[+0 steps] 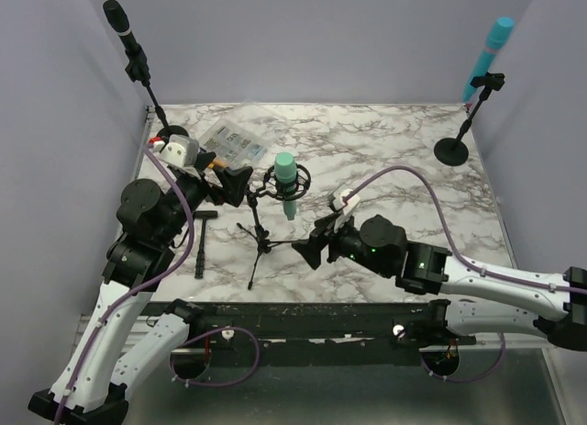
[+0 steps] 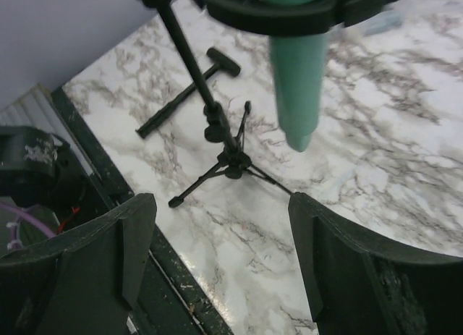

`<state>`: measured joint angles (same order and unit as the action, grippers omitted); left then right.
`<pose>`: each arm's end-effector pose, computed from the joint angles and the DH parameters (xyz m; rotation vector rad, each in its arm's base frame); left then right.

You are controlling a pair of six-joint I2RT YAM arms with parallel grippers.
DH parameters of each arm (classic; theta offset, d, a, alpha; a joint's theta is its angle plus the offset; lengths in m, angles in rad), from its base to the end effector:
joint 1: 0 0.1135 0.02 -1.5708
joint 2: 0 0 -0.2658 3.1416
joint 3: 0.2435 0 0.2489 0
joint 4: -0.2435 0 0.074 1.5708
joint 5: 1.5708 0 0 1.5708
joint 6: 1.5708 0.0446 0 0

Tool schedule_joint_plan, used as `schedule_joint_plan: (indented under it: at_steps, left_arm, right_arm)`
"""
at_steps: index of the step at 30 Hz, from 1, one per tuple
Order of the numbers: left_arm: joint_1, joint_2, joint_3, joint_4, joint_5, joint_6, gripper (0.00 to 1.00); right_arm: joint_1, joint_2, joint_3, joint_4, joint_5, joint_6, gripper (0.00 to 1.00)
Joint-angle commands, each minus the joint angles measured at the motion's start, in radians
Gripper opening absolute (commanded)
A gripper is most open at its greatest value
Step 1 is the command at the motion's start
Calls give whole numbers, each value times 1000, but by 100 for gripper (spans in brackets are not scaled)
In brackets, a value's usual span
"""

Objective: Remove the microphone from the stand

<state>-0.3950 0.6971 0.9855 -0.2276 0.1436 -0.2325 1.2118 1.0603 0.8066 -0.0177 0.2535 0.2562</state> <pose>0.1347 -0.0631 0.4176 0.2419 1.5225 -0.6093 0.0990 0.2319 0.3115 -0.7101 1.7713 0.7869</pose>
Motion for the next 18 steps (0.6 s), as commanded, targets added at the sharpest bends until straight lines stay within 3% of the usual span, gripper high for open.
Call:
schedule_joint_plan:
  at_steps: [1, 6, 14, 18]
  left_arm:
    - [-7, 17, -6, 20, 50, -7, 99]
    - [-7, 27, -5, 22, 56, -11, 99]
    - [-7, 34, -7, 18, 37, -10, 98]
    - [-10, 33, -7, 19, 42, -13, 99]
  right_arm:
    - [6, -105, 24, -65, 242, 17, 82]
    - [6, -80, 138, -71, 307, 8, 84]
    - [6, 112, 477, -191, 263, 44, 84]
    - [6, 213, 609, -272, 317, 44, 84]
